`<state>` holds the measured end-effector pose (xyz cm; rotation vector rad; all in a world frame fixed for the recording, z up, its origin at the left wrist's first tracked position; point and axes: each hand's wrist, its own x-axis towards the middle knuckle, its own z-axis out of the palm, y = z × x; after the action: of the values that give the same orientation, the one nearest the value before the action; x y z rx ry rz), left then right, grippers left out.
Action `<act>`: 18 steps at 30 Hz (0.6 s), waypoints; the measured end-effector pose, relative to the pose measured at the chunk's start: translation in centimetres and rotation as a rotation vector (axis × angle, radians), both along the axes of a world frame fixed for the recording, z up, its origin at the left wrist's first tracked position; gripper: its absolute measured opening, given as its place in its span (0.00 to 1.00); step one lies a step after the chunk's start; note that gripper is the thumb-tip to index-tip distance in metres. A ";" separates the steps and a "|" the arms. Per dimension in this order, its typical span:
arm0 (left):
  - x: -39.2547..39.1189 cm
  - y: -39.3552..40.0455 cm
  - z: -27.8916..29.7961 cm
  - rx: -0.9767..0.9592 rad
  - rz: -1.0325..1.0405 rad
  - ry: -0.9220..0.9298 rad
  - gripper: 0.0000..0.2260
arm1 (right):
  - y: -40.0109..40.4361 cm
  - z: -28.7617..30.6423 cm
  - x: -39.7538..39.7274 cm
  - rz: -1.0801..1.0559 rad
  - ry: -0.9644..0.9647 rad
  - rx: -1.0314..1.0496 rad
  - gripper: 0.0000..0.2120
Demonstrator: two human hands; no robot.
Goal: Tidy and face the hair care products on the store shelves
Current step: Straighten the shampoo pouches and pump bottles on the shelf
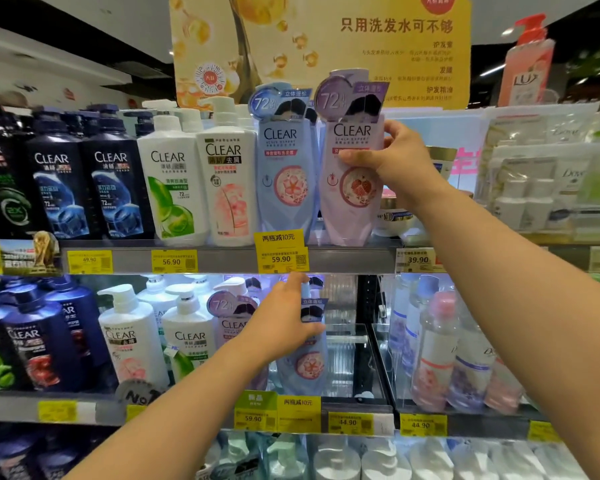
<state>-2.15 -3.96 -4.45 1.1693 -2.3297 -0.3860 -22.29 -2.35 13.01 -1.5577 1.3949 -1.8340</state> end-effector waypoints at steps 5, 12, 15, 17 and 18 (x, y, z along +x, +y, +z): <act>0.3 0.0 -0.4 -0.018 -0.032 -0.111 0.41 | 1.4 -1.1 -0.1 -0.024 -0.012 -0.121 0.35; 1.5 0.5 -0.7 -0.026 -0.132 -0.155 0.39 | 5.6 -1.4 -0.8 0.069 -0.174 -0.351 0.36; 2.1 0.6 -0.9 -0.017 -0.150 -0.090 0.36 | 8.5 -2.1 -0.6 0.191 -0.196 -0.311 0.33; 2.6 0.6 -1.1 -0.003 -0.161 -0.058 0.34 | 10.0 -3.7 -0.5 0.260 -0.159 -0.231 0.36; 2.9 0.6 -1.2 -0.001 -0.162 -0.051 0.34 | 10.5 -4.7 -0.5 0.276 -0.147 -0.177 0.40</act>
<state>0.75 -3.40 -5.69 1.0045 -2.4770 -0.4158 -22.79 8.19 8.29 -1.5712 0.9235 -1.8965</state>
